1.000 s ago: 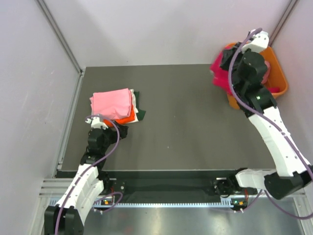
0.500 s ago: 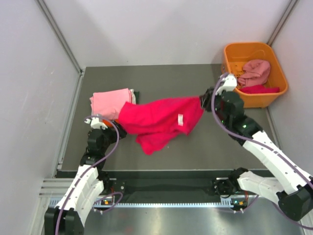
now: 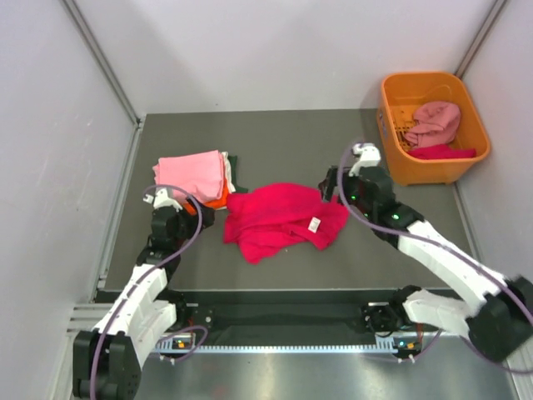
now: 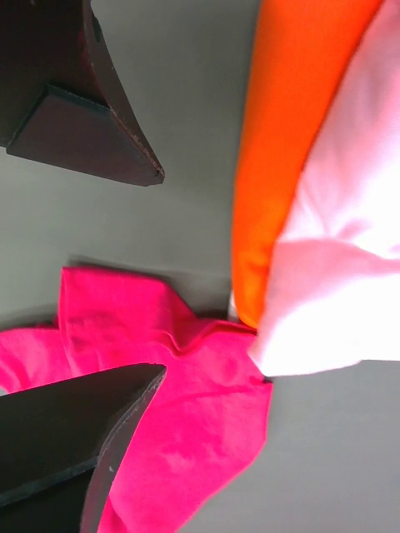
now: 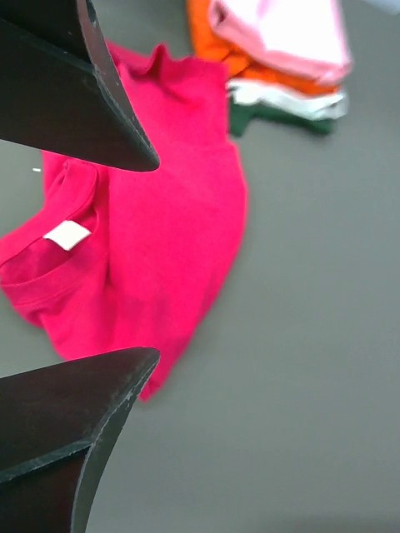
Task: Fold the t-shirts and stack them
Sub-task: Move the tshirt to the center of the board
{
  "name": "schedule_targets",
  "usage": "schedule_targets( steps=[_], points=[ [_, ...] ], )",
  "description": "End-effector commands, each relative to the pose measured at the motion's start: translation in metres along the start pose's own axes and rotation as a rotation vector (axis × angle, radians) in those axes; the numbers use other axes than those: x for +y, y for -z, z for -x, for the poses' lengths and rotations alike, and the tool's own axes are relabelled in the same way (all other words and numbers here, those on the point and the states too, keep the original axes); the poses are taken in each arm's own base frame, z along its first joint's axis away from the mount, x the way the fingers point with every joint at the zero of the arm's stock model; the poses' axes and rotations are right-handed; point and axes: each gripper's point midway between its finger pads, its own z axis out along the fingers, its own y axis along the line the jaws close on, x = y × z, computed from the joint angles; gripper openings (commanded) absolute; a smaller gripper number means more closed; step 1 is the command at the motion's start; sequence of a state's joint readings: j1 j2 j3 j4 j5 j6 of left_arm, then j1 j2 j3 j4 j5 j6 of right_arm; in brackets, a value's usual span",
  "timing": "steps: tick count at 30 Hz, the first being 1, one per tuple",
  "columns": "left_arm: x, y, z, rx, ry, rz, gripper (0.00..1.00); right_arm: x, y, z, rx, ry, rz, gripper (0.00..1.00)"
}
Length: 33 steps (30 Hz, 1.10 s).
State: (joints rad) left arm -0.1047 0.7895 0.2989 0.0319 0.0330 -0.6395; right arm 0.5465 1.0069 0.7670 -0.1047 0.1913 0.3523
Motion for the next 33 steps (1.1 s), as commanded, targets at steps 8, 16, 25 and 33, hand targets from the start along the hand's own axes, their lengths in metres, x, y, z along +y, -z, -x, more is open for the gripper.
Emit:
schedule_targets(
  steps=[8,16,25,33],
  points=[
    [-0.006,-0.022,0.013,0.054,0.063,0.072,0.91,0.005,-0.057,-0.111,0.325,0.019,-0.057,0.88],
    [-0.026,-0.012,0.012,0.073,0.027,0.028,0.88,-0.029,-0.049,-0.16,0.428,0.034,-0.187,0.71],
    [-0.05,-0.014,0.025,0.034,-0.037,0.012,0.88,-0.073,-0.031,-0.131,0.316,-0.032,-0.336,0.0],
    [-0.088,-0.048,0.015,0.127,-0.146,0.01,0.88,-0.124,0.009,-0.084,0.109,-0.105,-0.52,0.0]
  ],
)
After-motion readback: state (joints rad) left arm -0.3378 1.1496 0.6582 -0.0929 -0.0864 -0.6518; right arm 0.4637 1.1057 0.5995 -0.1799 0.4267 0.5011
